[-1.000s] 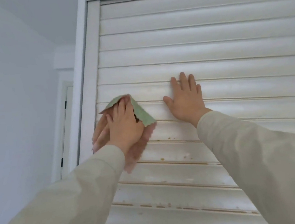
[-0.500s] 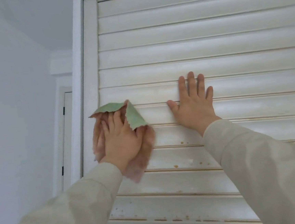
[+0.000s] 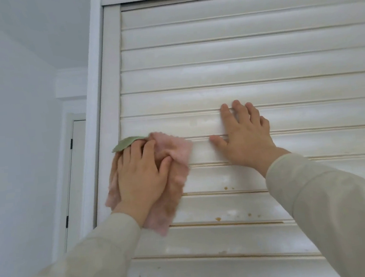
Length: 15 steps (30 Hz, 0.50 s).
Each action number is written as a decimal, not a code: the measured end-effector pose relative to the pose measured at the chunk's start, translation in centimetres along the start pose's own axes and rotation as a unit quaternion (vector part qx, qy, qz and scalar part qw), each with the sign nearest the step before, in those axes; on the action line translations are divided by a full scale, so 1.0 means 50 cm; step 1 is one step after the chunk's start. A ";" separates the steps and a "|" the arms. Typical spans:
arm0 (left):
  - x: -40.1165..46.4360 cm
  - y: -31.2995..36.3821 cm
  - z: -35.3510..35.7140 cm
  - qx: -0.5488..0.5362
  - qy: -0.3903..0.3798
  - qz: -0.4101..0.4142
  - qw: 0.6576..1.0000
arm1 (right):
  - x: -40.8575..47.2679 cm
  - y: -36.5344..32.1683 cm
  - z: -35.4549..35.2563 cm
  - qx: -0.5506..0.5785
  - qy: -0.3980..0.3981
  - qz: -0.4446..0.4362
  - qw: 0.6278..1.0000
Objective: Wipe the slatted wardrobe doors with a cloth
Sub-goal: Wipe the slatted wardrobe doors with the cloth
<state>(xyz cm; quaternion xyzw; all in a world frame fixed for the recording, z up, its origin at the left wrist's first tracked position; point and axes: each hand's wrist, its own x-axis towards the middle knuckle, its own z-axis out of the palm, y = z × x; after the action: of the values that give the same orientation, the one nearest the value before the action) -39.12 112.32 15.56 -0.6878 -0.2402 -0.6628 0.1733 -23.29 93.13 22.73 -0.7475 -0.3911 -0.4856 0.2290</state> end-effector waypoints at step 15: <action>0.042 0.085 0.003 0.035 -0.005 -0.145 0.989 | 0.015 0.070 -0.050 -0.037 -0.024 -0.115 0.992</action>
<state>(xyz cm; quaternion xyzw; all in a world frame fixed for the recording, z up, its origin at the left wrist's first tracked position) -36.59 109.10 18.00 -0.6428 -0.3612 -0.6684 0.0979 -21.68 89.55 24.60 -0.7169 -0.4620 -0.5045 0.1345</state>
